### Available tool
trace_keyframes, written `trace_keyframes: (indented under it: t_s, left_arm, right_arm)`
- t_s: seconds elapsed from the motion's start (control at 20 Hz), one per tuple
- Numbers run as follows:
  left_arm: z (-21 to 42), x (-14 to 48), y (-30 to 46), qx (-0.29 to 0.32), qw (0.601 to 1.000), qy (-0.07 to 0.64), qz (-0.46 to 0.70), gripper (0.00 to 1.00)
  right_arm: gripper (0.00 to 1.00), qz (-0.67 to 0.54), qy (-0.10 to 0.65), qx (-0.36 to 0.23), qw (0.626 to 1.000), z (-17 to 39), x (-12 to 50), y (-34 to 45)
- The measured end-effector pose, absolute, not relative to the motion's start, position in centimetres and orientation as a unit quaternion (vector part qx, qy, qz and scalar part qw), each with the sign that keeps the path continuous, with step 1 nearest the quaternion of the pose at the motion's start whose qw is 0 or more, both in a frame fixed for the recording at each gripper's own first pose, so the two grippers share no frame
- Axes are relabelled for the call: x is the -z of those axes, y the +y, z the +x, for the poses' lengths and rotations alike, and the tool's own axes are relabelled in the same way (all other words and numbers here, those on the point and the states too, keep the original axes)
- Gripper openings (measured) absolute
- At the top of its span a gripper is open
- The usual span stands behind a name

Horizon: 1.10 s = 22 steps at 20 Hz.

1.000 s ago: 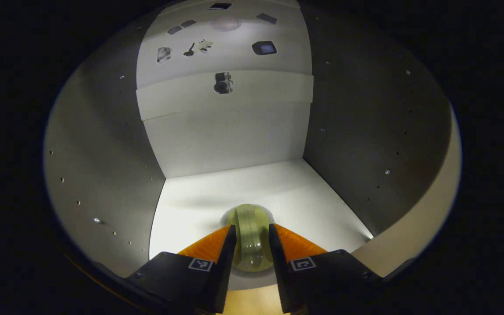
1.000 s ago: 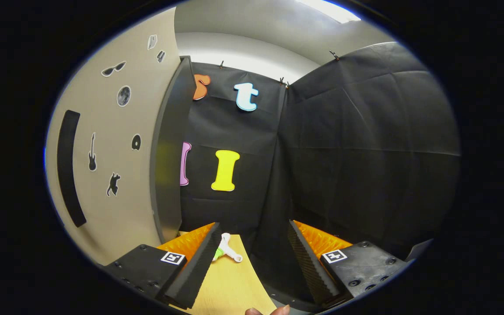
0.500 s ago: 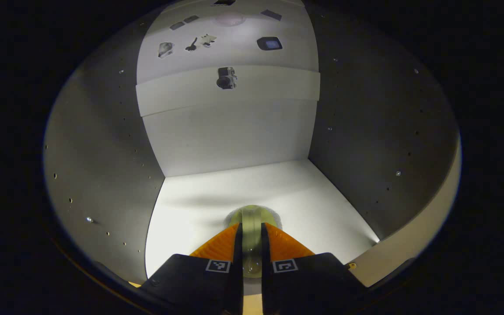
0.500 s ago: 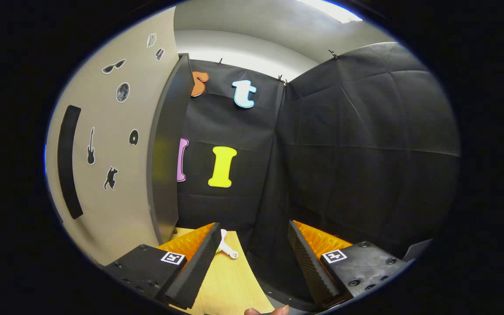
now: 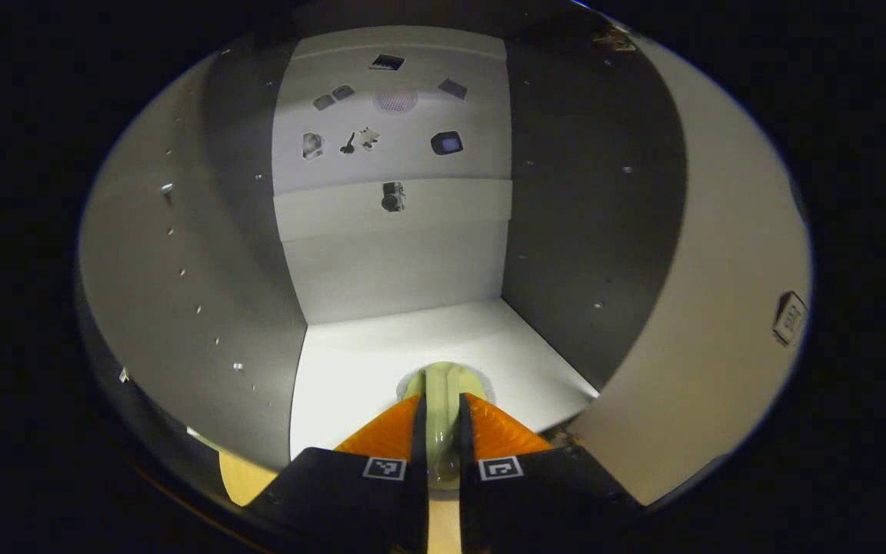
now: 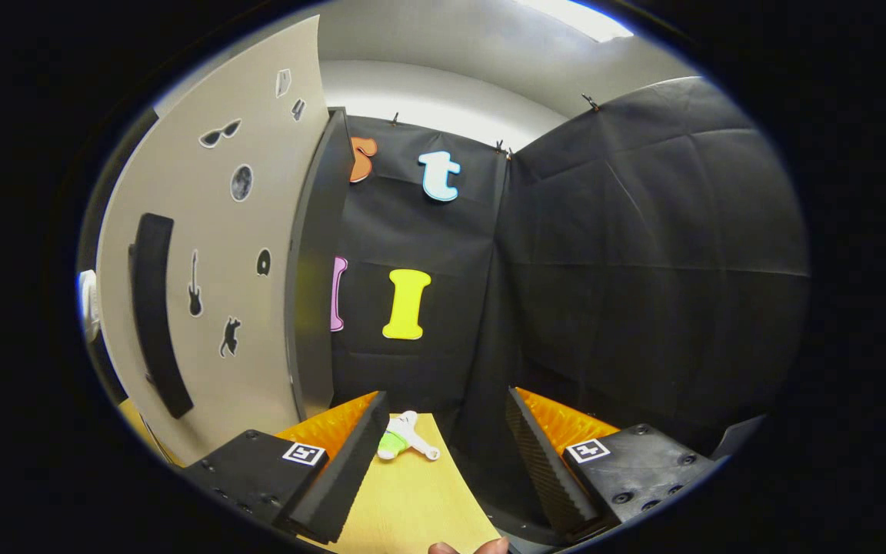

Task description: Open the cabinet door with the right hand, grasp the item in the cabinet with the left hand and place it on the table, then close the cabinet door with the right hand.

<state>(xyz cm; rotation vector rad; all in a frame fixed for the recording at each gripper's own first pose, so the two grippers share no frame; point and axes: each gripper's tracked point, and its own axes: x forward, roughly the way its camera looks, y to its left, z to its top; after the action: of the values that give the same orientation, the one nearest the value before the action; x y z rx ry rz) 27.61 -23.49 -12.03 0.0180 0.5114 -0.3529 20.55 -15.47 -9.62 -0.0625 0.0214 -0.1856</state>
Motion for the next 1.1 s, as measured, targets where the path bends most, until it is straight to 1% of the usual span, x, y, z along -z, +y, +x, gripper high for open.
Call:
trace_keyframes:
  t_s: [0.1, 0.2, 0.25, 0.3, 0.35, 0.4, 0.5, 0.55, 0.6, 0.65, 0.7, 0.85, 1.1]
  left_arm:
    - [24.8, 12.4, -22.7, 0.176, 0.953, 0.247, 0.015, 0.20]
    - [22.2, 12.9, -22.0, 0.178, 0.953, 0.244, 0.014, 0.20]
    - [21.0, 13.2, -21.7, 0.178, 0.955, 0.238, 0.013, 0.20]
    - [19.8, 13.5, -21.3, 0.177, 0.956, 0.233, 0.016, 0.20]
    - [18.6, 14.1, -20.9, 0.175, 0.957, 0.231, 0.020, 0.19]
    - [17.4, 14.7, -20.7, 0.172, 0.958, 0.228, 0.020, 0.19]
    - [14.9, 16.3, -20.9, 0.170, 0.958, 0.230, 0.007, 0.20]
    - [13.8, 17.1, -21.0, 0.170, 0.958, 0.232, -0.001, 0.20]
    - [12.6, 18.0, -21.3, 0.169, 0.957, 0.235, -0.006, 0.19]
    - [11.8, 19.0, -21.5, 0.165, 0.957, 0.238, -0.011, 0.20]
    - [11.1, 20.0, -21.5, 0.159, 0.958, 0.237, -0.012, 0.19]
    - [9.3, 23.2, -21.3, 0.140, 0.964, 0.228, -0.008, 0.20]
    - [5.6, 31.1, -20.7, 0.098, 0.961, 0.259, -0.023, 0.19]
  right_arm:
    - [0.98, -0.022, 0.008, 0.091, 0.996, 20.2, 9.2, -14.5]
    - [0.95, -0.008, 0.008, 0.088, 0.996, 20.0, 9.0, -13.4]
    - [0.98, -0.007, 0.007, 0.088, 0.996, 19.9, 8.8, -13.0]
    - [0.95, -0.010, 0.005, 0.089, 0.996, 19.7, 8.6, -12.8]
    - [0.98, -0.014, 0.004, 0.091, 0.996, 19.6, 8.4, -12.6]
    - [0.95, -0.017, 0.002, 0.092, 0.996, 19.5, 8.2, -12.4]
    - [0.95, -0.013, -0.001, 0.095, 0.995, 19.3, 7.8, -12.0]
    - [0.97, -0.011, -0.003, 0.096, 0.995, 19.3, 7.6, -11.8]
    - [0.95, -0.008, -0.006, 0.096, 0.995, 19.3, 7.4, -11.7]
    - [0.95, -0.007, -0.008, 0.095, 0.995, 19.4, 7.3, -11.5]
    - [0.98, -0.008, -0.010, 0.094, 0.996, 19.4, 7.1, -11.3]
    - [0.98, -0.008, -0.014, 0.092, 0.996, 19.7, 6.7, -10.9]
    - [0.98, -0.009, -0.013, 0.085, 0.996, 20.3, 7.0, -10.7]
